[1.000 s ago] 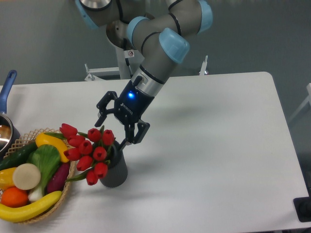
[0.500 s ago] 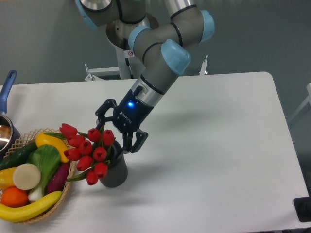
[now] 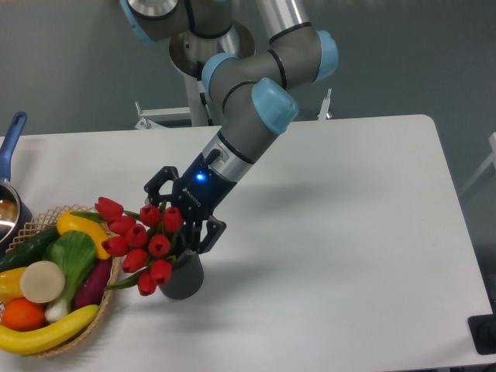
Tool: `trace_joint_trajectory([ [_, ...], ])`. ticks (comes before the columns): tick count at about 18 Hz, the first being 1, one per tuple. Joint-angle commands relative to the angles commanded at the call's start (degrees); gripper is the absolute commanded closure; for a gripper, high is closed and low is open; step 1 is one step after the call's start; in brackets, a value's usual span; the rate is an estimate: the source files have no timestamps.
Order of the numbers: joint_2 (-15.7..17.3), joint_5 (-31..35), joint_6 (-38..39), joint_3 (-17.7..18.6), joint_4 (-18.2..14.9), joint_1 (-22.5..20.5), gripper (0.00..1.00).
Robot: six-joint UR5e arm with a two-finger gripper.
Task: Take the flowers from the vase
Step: 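Close the gripper around the tulip stems just below the blooms, then lift the gripped tulips straight up out of the black vase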
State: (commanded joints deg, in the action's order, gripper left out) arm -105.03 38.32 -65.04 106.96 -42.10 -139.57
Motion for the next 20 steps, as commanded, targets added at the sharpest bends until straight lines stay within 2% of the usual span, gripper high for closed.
trace_joint_trajectory([
  [2,0.0,0.0,0.0,-0.1,0.3,0.1,0.1],
  [4,0.0,-0.1,0.0,-0.1,0.3,0.1,0.29],
  [9,0.3,-0.2,0.2,0.1,0.3,0.0,0.54],
  [20,1.1,-2.2,0.7,-0.1,0.2,-0.7,0.56],
])
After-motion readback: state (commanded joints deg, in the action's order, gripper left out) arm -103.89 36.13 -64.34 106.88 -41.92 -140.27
